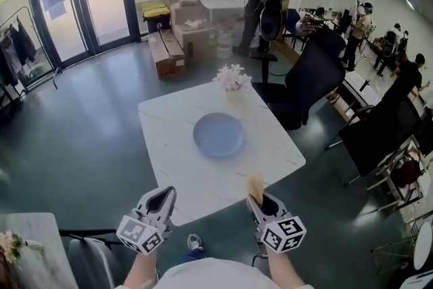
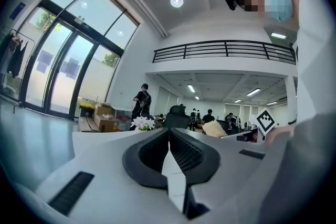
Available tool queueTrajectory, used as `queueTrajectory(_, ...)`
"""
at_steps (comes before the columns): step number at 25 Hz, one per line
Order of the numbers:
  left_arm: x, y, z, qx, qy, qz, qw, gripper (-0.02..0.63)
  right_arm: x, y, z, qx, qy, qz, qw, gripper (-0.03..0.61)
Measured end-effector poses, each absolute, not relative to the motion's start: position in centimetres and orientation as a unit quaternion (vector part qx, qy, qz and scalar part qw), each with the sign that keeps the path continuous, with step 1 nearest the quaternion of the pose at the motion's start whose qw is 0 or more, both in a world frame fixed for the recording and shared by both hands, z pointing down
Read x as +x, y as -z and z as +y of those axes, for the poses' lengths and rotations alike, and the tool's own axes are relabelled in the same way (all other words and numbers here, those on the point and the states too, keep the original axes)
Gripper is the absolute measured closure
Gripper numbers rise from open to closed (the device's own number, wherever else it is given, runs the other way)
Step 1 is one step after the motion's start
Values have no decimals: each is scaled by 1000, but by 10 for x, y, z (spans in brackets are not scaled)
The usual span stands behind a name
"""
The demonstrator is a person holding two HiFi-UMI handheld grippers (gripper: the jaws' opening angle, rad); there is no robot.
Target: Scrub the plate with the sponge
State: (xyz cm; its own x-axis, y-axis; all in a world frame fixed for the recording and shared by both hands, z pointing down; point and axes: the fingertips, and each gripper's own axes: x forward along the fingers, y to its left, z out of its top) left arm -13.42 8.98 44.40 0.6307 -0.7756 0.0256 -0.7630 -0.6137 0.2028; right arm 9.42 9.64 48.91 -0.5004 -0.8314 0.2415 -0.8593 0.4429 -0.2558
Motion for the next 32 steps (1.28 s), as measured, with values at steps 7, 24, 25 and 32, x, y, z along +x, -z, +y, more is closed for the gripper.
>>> queueTrajectory(7, -160, -447, 39, 912, 36, -395, 101, 581, 70, -493, 61, 534, -175, -827, 36, 457)
queueTrajectory(24, -145, -466, -66, 917, 22, -382, 117, 581, 68, -504, -36, 532, -185, -826, 39, 457)
queueTrajectory(25, -144, -466, -73, 915, 21, -385, 117, 580, 67, -503, -43, 527, -186, -828, 39, 457)
queueTrajectory(32, -130, -464, -127, 911, 11, -396, 115, 580, 78, -506, -90, 515, -193, -834, 41, 457)
